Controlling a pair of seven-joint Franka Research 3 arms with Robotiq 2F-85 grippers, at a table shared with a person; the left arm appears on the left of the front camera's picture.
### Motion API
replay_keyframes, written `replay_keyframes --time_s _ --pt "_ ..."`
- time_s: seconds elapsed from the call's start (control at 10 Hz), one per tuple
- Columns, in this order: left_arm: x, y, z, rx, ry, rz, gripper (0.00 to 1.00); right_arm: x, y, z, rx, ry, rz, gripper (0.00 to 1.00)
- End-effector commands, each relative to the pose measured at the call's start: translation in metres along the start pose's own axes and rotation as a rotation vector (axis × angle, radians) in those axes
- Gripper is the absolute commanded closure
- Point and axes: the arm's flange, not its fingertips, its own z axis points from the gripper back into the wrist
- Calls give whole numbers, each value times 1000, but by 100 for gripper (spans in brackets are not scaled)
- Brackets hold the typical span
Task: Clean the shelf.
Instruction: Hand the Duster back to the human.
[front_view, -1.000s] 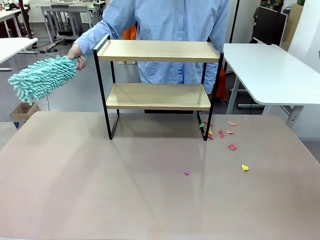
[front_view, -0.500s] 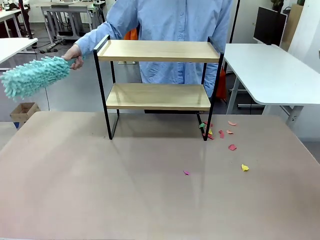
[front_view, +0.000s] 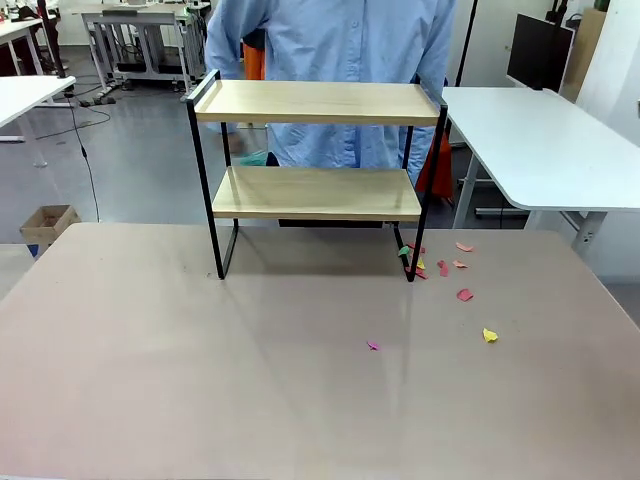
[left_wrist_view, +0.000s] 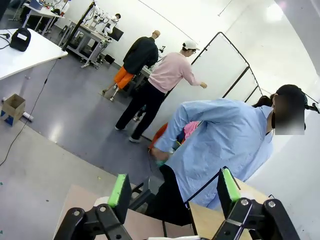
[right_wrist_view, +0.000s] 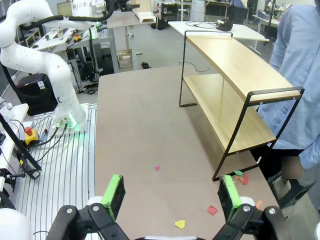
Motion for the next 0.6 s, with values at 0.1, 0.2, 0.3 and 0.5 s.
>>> replay_keyframes --time_s 0.1,0.2,0.3,0.5 --pt "-3 -1 3 3 -10 -1 10 2 -1 0 0 -26 22 0" --pt "-3 -1 3 3 -10 -1 10 2 -1 0 0 -26 22 0" --pt "-3 -1 3 3 -10 -1 10 2 -1 0 0 -26 22 0" --pt "-3 -1 3 3 -10 -1 10 2 -1 0 0 -26 22 0"
